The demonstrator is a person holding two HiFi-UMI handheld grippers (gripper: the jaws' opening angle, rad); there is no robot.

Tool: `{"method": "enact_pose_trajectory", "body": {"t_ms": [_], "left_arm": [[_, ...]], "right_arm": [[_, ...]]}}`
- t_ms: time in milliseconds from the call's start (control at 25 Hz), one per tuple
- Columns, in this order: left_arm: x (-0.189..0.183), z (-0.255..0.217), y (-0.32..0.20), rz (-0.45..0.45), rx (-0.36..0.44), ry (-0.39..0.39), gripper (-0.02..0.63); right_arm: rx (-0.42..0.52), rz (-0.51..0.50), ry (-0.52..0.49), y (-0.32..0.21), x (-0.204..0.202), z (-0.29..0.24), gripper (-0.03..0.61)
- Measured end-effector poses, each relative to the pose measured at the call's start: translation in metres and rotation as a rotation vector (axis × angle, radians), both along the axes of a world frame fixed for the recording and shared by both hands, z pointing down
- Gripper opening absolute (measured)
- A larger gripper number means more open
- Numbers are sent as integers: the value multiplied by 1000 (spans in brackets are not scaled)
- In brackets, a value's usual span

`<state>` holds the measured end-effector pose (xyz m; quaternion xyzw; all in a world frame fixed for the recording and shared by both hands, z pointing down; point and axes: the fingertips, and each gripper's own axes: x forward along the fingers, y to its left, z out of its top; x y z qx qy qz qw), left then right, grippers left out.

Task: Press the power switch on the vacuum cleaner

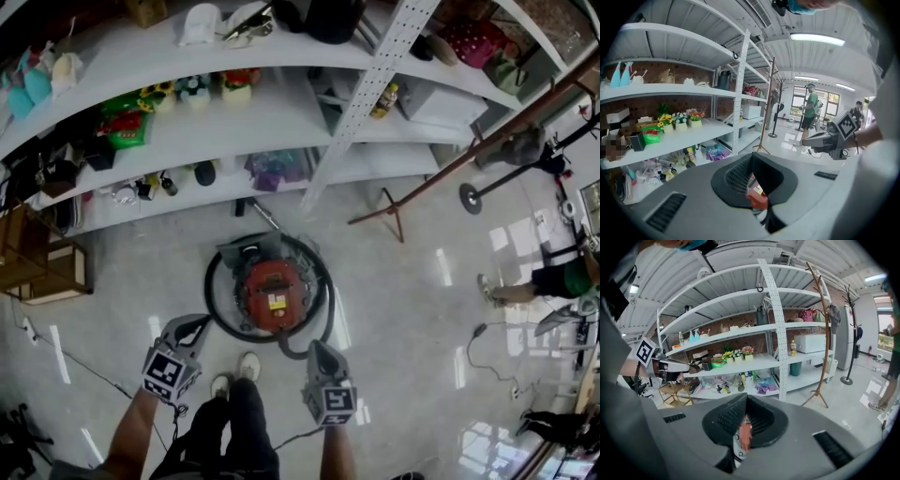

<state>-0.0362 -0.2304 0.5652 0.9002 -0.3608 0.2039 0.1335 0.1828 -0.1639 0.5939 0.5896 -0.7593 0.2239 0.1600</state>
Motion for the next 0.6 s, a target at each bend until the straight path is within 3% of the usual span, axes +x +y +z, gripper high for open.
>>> {"method": "enact_pose_trajectory", "body": {"t_ms": [280, 600], "left_arm": [[5, 37, -7, 33, 4, -34, 8], [-4, 97, -8, -8, -59, -27, 8]], "right_arm": [[-40, -4, -14, -4, -6, 49, 9], [-71, -30, -25, -14, -13, 109, 9]]}}
